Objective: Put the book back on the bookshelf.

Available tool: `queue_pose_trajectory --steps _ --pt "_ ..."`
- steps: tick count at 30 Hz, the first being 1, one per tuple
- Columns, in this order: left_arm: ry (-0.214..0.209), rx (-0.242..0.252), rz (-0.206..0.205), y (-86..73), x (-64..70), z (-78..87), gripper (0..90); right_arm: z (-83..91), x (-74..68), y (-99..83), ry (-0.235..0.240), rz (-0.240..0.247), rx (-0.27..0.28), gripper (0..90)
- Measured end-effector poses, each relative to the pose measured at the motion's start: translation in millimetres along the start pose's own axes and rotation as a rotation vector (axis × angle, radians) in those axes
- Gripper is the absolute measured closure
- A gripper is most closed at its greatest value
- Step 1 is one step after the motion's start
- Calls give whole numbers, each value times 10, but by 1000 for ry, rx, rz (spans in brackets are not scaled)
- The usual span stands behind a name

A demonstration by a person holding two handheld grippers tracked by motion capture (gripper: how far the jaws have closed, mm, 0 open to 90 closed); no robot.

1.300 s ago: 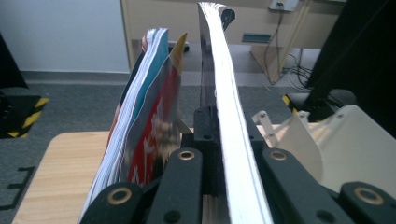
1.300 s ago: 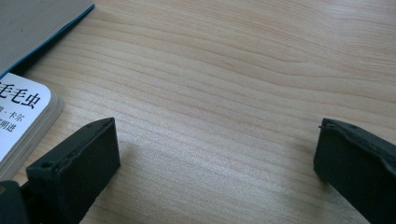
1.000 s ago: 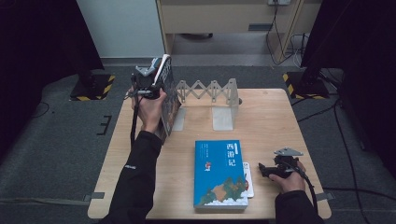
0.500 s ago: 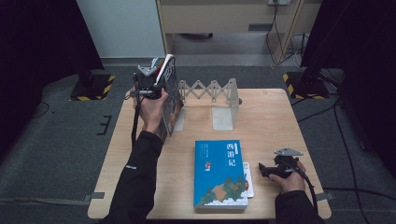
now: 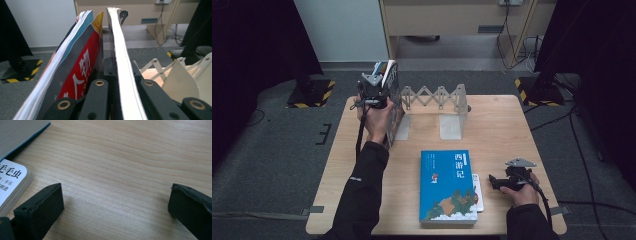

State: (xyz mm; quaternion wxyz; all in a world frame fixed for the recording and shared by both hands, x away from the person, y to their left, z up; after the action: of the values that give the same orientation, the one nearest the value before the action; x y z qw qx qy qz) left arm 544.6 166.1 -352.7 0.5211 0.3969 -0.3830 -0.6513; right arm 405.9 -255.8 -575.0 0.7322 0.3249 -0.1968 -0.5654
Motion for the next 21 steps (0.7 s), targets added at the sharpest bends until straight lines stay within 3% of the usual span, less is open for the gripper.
queue_pose_trajectory --steps 13,21 --pt "10 -4 -9 -98 -21 -45 818 -1 0 0 0 1 0 4" --pt "22 -33 -13 -181 -61 -25 808 -1 0 0 0 1 -1 4"
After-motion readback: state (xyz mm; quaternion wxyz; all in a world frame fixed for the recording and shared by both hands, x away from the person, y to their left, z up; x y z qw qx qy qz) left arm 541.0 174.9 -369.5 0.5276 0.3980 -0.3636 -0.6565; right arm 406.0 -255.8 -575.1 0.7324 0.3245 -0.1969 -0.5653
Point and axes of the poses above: each handheld gripper's, and its own axes: z roughly backward along the jaws, y roughly out of its top, x roughly to its right, the point moved 5 cm from there along -z, roughly forward along the jaws, and after that the axes turned 6 degrees about -z, right-handed, at the moved point
